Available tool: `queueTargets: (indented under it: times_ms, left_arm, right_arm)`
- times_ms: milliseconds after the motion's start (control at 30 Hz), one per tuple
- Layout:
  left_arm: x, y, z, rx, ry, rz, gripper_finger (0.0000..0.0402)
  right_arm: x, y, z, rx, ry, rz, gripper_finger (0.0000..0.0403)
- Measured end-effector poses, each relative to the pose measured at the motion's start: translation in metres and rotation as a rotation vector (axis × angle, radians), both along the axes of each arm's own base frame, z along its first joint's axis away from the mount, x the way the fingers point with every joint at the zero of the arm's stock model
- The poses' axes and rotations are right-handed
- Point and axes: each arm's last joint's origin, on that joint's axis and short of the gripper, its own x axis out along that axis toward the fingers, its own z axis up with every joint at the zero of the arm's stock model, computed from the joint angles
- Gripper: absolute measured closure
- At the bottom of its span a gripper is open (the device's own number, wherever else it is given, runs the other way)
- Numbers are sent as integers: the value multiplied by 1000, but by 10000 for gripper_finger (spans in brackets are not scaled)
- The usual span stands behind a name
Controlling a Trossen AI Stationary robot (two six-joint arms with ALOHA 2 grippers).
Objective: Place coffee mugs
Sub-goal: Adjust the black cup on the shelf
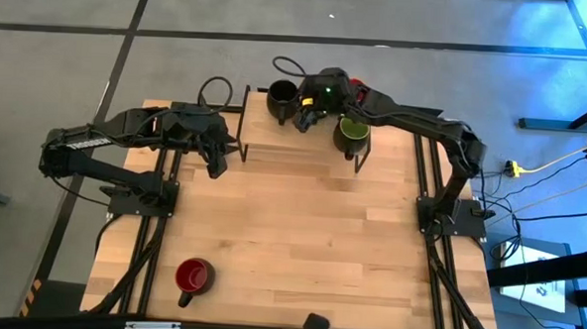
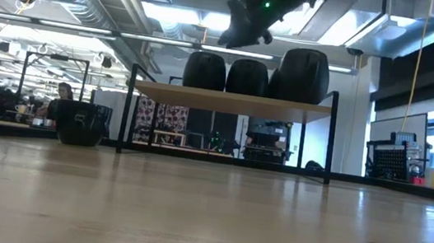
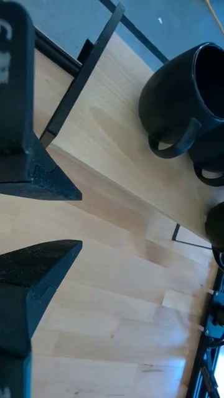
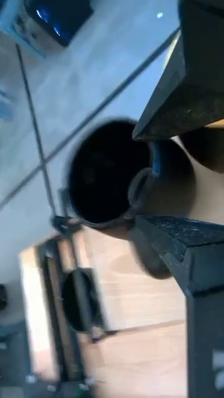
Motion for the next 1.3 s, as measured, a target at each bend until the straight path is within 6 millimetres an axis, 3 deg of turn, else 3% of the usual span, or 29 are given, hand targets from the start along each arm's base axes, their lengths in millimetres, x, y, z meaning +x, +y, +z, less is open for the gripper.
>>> queueTargets:
  times_ms: [300,1300]
  left_arm:
    - [0,1,0,16,2,21,295]
    - [0,1,0,8,1,17,295]
  right_arm:
    - [14,-4,-19,-9,31,54,210]
    - [22,-11,-28,-105,59,-10,210]
